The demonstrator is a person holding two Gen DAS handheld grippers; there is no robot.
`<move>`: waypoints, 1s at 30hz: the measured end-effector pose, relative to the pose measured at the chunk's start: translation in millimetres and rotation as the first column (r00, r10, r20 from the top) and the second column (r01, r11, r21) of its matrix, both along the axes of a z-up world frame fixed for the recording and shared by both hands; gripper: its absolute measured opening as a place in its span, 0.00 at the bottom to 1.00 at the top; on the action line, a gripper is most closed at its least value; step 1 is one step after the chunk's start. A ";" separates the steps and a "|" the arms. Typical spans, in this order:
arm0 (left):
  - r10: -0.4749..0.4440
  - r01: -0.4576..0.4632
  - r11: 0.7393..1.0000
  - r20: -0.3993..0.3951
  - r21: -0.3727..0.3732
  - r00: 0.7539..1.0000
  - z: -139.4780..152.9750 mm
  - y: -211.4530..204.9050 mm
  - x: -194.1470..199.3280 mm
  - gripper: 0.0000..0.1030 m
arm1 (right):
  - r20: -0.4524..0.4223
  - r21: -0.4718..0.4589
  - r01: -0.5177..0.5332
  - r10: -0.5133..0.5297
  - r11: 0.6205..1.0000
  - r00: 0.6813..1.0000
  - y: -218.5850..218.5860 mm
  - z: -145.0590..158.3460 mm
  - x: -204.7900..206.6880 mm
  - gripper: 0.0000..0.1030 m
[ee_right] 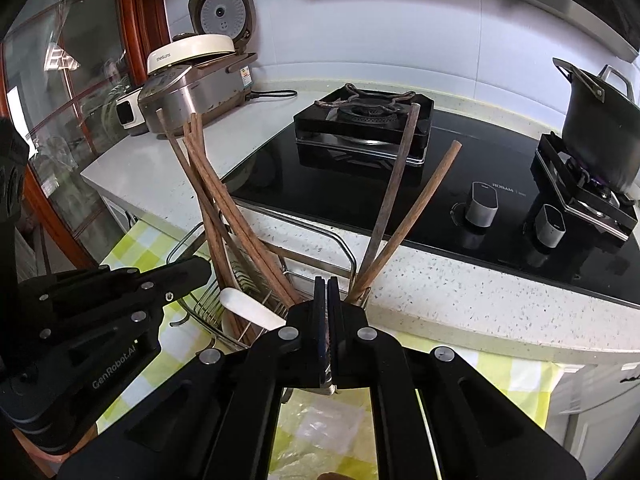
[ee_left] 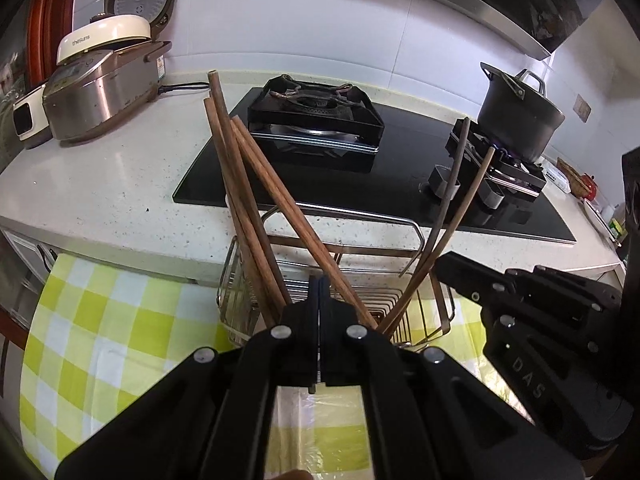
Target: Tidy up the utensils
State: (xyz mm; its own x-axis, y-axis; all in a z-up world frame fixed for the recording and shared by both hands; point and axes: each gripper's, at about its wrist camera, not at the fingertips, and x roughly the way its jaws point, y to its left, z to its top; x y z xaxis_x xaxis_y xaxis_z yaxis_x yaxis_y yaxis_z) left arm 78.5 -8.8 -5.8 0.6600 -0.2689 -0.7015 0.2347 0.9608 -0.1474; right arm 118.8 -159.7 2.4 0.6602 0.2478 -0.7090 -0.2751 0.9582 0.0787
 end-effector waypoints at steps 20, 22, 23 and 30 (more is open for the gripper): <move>0.017 -0.017 1.000 0.016 -0.010 1.000 1.3 7.6 -1.4 0.01 | 0.023 -0.001 -0.007 0.007 1.000 1.000 -3.6 2.7 2.2 0.05; 0.025 -0.025 1.000 0.018 -0.010 1.000 1.2 8.7 -1.4 0.03 | 0.023 0.000 -0.007 0.007 1.000 1.000 -3.9 2.9 2.2 0.05; 0.027 -0.027 1.000 0.018 -0.013 0.999 0.9 9.9 -1.7 0.06 | 0.022 0.002 -0.008 0.008 1.000 1.000 -3.9 2.8 2.4 0.05; 0.027 -0.027 0.999 0.019 -0.018 0.999 -1.3 12.4 -3.2 0.32 | 0.020 -0.005 -0.007 0.008 1.000 1.000 -2.8 1.4 1.5 0.07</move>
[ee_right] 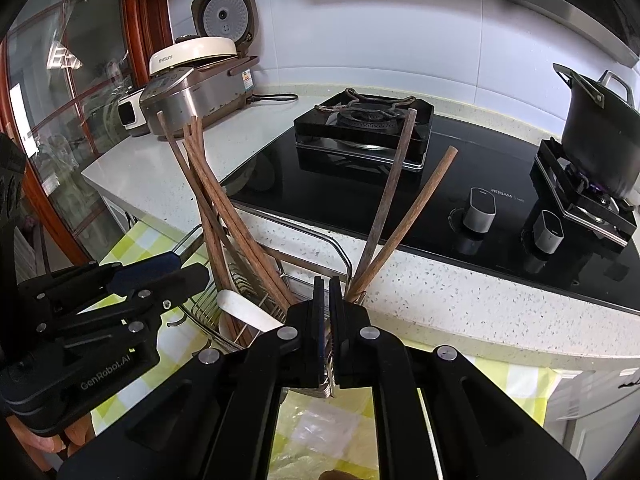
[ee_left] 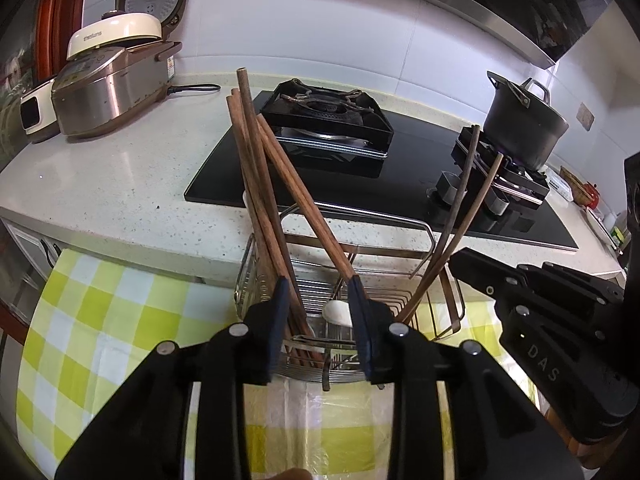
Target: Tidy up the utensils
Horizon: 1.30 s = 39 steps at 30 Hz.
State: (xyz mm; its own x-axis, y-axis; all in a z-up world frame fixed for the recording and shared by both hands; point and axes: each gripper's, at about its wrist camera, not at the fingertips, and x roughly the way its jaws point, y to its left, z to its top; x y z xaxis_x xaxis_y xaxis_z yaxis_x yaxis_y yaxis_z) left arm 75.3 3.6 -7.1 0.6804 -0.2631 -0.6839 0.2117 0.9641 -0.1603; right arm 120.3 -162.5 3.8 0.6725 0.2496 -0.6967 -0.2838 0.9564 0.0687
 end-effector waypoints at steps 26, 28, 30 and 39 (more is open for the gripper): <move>0.058 -0.058 0.998 0.026 -0.011 0.998 7.7 14.7 -2.8 0.82 | 0.022 -0.021 0.095 -0.095 0.995 0.995 -15.6 -0.3 4.7 0.82; 0.063 -0.062 0.998 0.036 -0.013 0.997 9.5 14.9 -5.5 0.86 | 0.024 -0.023 0.098 -0.097 0.995 0.995 -16.5 -0.2 3.7 0.82; 0.078 -0.077 0.997 0.060 -0.024 0.995 12.5 17.6 -10.5 0.95 | 0.025 -0.028 0.106 -0.105 0.994 0.994 -18.6 -0.1 1.4 0.82; 0.274 -0.270 0.961 0.117 -0.055 0.954 -17.9 68.7 -86.7 0.96 | 0.005 0.000 0.172 -0.172 0.985 0.985 -65.7 -26.6 -52.8 0.82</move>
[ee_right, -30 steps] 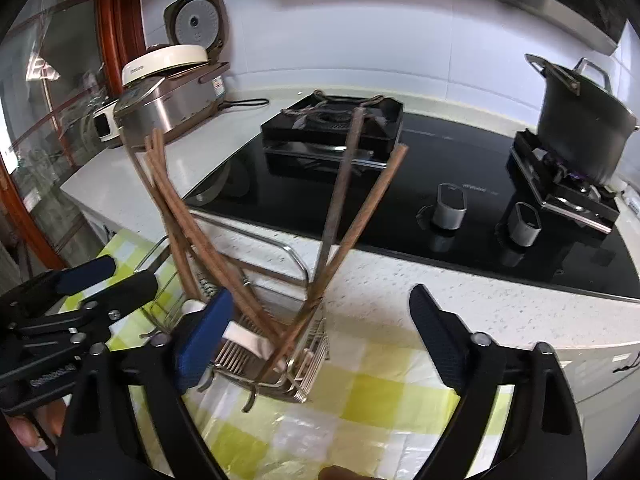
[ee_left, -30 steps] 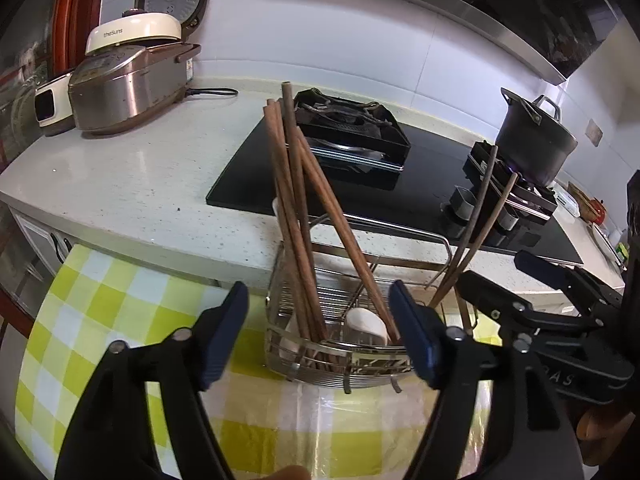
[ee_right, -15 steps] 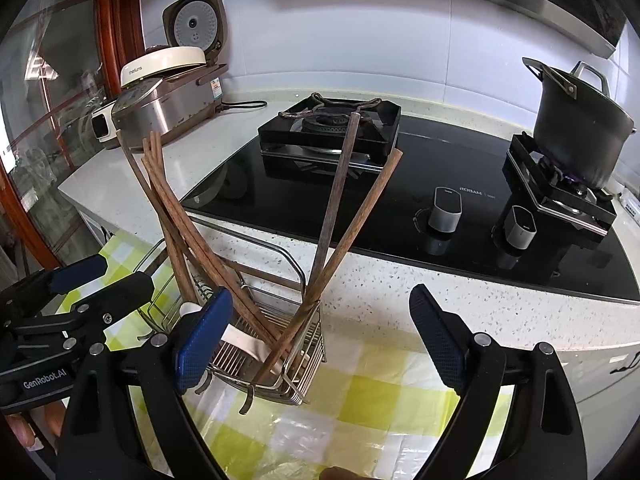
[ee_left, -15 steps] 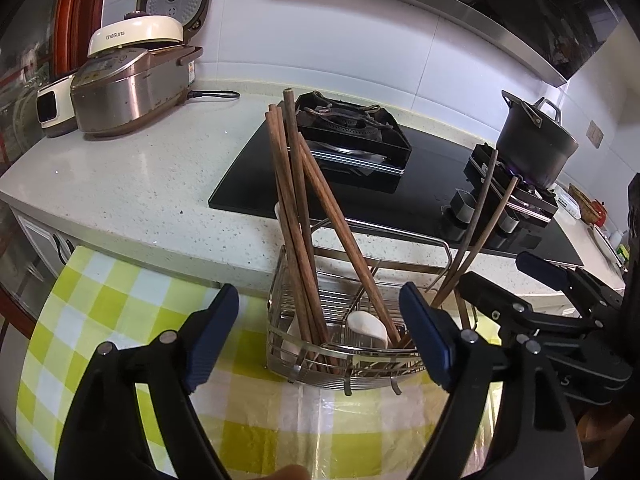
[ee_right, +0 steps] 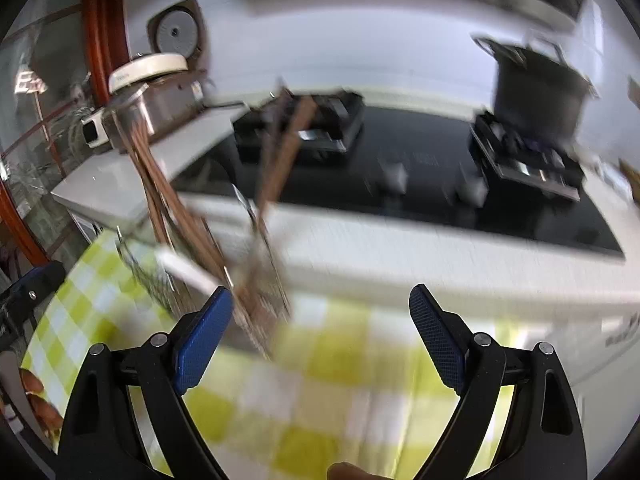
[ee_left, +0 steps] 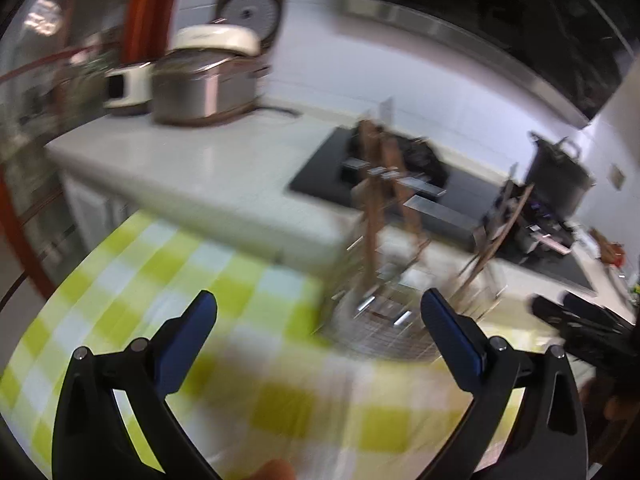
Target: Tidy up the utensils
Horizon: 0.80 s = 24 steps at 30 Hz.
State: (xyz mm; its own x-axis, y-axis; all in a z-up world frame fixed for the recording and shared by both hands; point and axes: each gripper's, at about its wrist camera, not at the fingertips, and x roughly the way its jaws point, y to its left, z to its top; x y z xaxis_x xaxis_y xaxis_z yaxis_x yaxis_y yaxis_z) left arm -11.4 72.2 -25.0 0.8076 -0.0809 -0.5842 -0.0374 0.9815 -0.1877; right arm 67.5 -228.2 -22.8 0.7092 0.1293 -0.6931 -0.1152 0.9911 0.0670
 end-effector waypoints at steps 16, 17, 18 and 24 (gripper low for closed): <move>-0.021 0.073 0.979 -0.266 0.189 0.964 -120.5 53.9 -17.5 0.96 | -0.212 -0.041 0.045 -0.053 0.998 0.976 -10.9 -127.8 -110.5 0.82; -0.051 0.105 0.976 -0.271 0.188 0.961 -123.5 51.3 -16.5 0.96 | -0.219 -0.030 0.045 -0.051 0.999 0.974 -9.3 -131.2 -111.8 0.82; -0.084 0.143 0.969 -0.280 0.199 0.956 -127.9 48.2 -15.0 0.96 | -0.222 -0.033 0.045 -0.052 0.998 0.974 -8.1 -133.4 -112.9 0.82; -0.184 0.241 0.958 -0.310 0.157 0.933 -138.1 54.5 -16.0 0.96 | -0.196 -0.042 0.046 -0.053 0.998 0.979 3.8 -137.0 -118.3 0.83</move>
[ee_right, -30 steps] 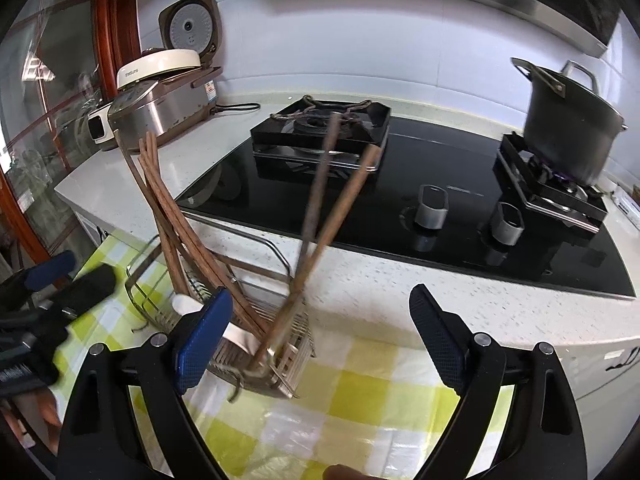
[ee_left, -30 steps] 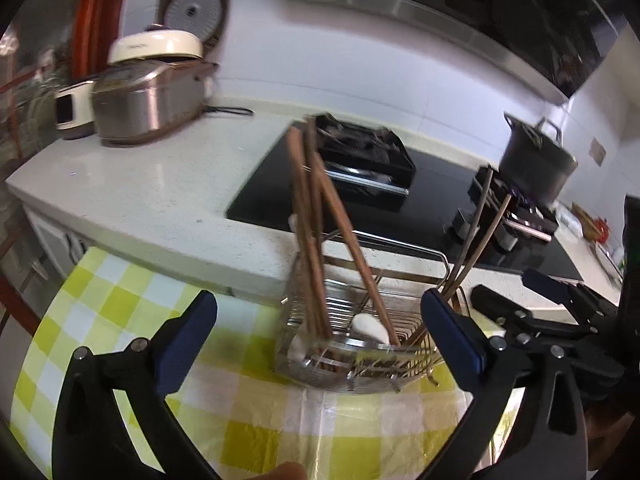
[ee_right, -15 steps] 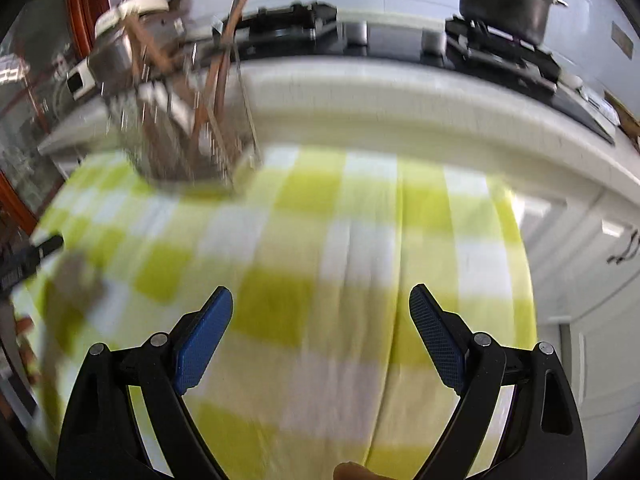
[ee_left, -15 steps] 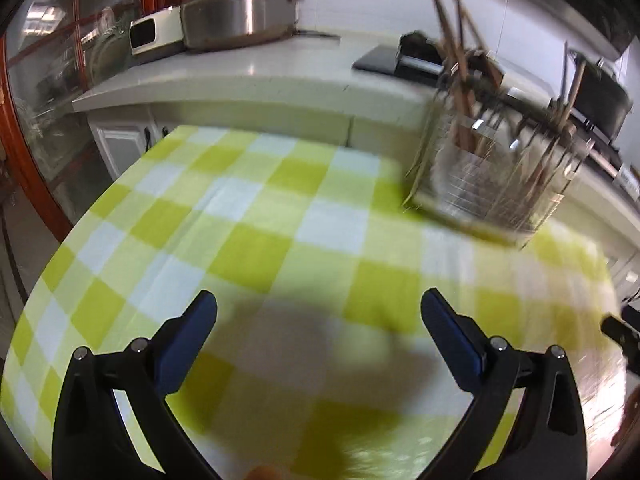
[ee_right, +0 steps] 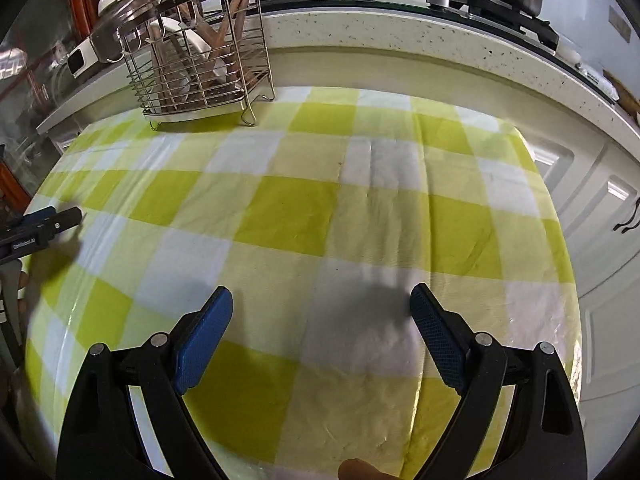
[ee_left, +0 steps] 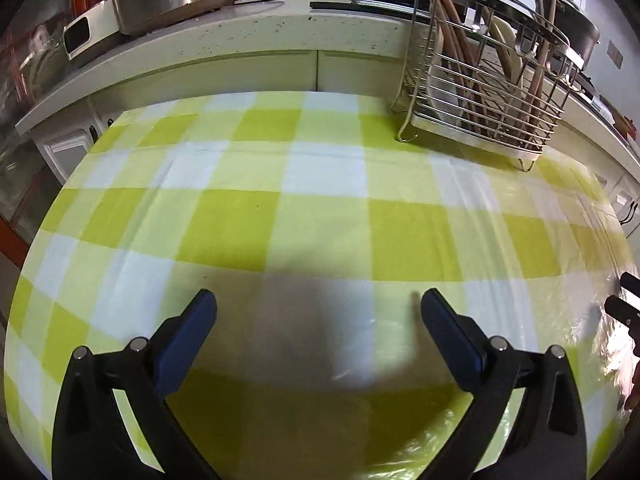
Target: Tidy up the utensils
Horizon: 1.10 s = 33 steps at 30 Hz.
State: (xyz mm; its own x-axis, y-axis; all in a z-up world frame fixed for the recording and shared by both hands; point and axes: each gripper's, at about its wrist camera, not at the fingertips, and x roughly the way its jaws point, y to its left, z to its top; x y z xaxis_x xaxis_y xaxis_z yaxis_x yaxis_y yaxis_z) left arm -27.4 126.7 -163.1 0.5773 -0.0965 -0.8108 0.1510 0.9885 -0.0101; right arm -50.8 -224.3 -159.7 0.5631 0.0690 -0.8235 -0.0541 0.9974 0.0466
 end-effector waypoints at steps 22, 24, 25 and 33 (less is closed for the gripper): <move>-0.059 0.059 0.998 0.001 0.024 0.998 -0.9 8.0 1.9 0.97 | 0.001 -0.027 0.047 -0.047 0.999 0.999 8.0 -3.6 3.2 0.94; -0.059 0.059 0.998 0.001 0.024 0.998 -0.7 8.1 1.5 0.97 | 0.001 -0.027 0.047 -0.047 0.999 0.999 7.9 -3.7 3.2 0.94; -0.059 0.059 0.998 0.001 0.024 0.998 -1.0 8.1 1.7 0.97 | 0.001 -0.026 0.047 -0.047 0.999 0.999 7.8 -3.6 3.1 0.94; -0.056 0.056 0.998 0.001 0.023 0.998 -2.0 10.4 5.1 0.97 | 0.001 -0.024 0.046 -0.046 0.999 0.999 7.9 -3.6 3.8 0.94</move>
